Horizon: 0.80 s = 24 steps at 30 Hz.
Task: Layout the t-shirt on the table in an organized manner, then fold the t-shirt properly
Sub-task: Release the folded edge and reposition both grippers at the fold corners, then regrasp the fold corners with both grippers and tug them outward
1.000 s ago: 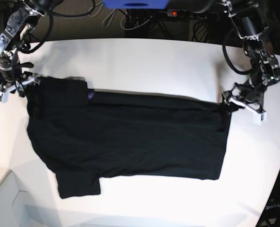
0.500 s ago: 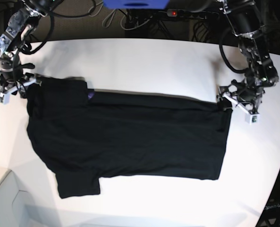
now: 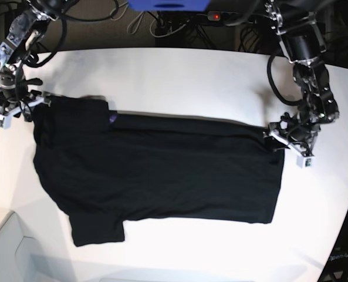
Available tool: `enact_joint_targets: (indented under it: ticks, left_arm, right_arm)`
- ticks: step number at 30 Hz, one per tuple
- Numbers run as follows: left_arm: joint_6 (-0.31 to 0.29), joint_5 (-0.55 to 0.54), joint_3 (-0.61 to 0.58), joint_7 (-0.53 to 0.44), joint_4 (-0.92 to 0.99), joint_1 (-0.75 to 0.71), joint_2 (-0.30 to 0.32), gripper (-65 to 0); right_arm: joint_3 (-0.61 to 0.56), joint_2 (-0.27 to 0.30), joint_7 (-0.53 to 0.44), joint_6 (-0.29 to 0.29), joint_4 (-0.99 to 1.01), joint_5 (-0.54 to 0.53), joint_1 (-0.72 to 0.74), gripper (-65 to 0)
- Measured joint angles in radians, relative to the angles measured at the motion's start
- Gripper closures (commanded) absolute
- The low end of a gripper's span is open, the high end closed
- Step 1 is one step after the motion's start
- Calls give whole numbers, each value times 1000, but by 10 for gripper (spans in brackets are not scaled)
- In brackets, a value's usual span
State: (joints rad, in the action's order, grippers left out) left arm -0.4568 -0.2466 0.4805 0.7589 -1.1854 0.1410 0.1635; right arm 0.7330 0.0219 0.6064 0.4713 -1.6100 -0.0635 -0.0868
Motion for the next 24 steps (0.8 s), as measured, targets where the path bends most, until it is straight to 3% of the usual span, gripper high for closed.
enact_joint_targets:
  ticks: [2,5,10,15,20,24]
  left_arm:
    - [0,-11,0,3,-2,-5,-1,-229]
    - [0,-6,2,28,-28,-8,-8,-253]
    - [1,12,2,72,-166,-47,-25,-407]
    - [1,8,1,68,-218,-44,-23,-505]
    - [3,11,3,68,-215,-72,-23,-500]
    - [3,11,111,69,-215,-92,-42,-495]
  right_arm:
    - [0,0,-1,0,0,0,1,-240]
    - [0,0,0,0,0,0,0,-240]
    - [0,0,-1,0,0,0,0,-240]
    - [-3,0,-1,0,0,3,0,-240]
    - [-3,0,-1,0,0,3,0,-240]
    - [-3,0,-4,0,0,3,0,-240]
